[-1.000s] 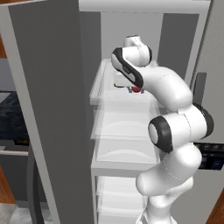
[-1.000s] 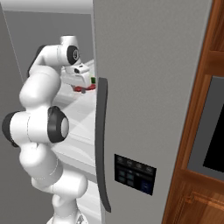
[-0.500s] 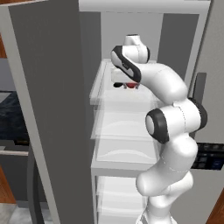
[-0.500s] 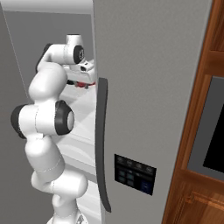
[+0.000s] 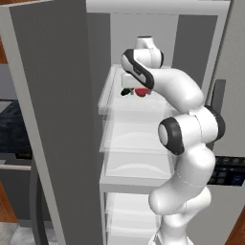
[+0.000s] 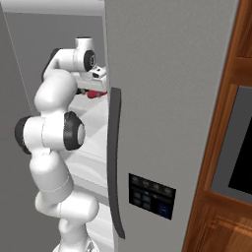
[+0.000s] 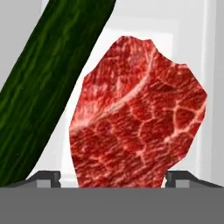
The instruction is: Transport the steak and cucumber to the fridge. Place the steak on the rack containing meat and place the cucumber on the rack containing the vegetable, ensuring meats and vegetables are on different racks.
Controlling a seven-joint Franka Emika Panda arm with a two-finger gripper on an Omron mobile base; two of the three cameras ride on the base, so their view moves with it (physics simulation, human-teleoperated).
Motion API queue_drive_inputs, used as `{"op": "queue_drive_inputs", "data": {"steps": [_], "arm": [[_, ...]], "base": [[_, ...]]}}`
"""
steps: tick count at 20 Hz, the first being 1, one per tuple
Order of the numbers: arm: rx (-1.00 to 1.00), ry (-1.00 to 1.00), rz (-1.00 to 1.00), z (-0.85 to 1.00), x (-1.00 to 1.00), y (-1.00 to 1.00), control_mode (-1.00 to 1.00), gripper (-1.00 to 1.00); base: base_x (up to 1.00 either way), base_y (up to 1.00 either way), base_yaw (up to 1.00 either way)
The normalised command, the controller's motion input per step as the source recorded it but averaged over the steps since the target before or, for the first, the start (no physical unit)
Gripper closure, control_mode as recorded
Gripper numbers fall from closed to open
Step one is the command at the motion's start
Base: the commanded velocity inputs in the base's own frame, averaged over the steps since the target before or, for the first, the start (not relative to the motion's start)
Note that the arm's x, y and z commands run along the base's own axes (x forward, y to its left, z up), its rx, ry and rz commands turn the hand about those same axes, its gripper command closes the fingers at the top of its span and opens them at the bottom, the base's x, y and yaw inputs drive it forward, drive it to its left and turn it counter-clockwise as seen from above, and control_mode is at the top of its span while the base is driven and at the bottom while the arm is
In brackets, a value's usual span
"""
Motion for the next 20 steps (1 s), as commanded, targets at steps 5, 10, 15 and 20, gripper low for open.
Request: {"op": "queue_drive_inputs", "data": {"steps": [5,10,15,20], "arm": [[-0.04,-0.32,0.0,0.16,-0.66,0.0,-1.0,-1.0],[-0.01,-0.4,0.01,0.04,-0.98,-0.03,-1.0,-1.0],[-0.01,-0.26,0.08,-0.14,-1.0,0.0,-1.0,-1.0],[0.0,-0.09,0.07,0.15,-1.0,0.0,-1.0,-1.0]], "base": [[0.0,0.0,0.0],[0.0,0.0,0.0],[0.0,0.0,0.0],[0.0,0.0,0.0]]}}
